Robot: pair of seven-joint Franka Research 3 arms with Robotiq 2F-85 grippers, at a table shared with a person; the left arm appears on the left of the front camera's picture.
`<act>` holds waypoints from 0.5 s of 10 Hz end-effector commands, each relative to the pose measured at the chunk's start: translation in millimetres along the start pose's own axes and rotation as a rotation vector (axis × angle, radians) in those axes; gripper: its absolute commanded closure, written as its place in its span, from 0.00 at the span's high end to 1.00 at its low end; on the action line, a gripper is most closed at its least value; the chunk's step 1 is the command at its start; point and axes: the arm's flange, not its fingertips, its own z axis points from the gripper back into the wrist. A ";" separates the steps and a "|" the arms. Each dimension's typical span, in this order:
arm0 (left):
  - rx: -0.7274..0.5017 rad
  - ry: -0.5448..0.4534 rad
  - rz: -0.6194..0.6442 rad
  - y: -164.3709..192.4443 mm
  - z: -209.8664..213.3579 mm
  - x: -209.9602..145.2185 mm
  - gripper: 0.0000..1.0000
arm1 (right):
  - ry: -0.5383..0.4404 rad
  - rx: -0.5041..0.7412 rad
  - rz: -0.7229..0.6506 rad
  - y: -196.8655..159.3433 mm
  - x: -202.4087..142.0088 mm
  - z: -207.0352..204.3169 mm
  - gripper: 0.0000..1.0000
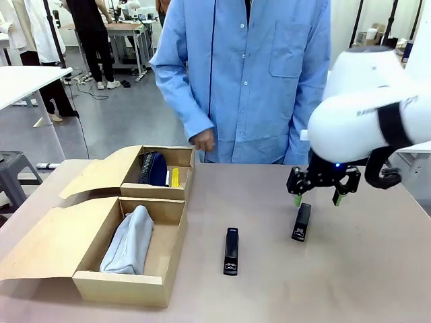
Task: Place items inside the box.
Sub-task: Pick up a Pencil pouch or Stapler and place it inside the Mailer Box closest to the robot.
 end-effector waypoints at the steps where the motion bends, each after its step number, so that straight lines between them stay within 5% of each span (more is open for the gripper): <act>1: -0.026 -0.015 -0.021 -2.0 -1.1 0.6 1.00 | -0.011 0.034 0.079 -2.5 16.5 -11.6 1.00; 5: -0.026 -0.015 -0.021 -2.0 -1.1 0.6 1.00 | 0.025 0.146 0.071 -23.0 14.3 -17.8 1.00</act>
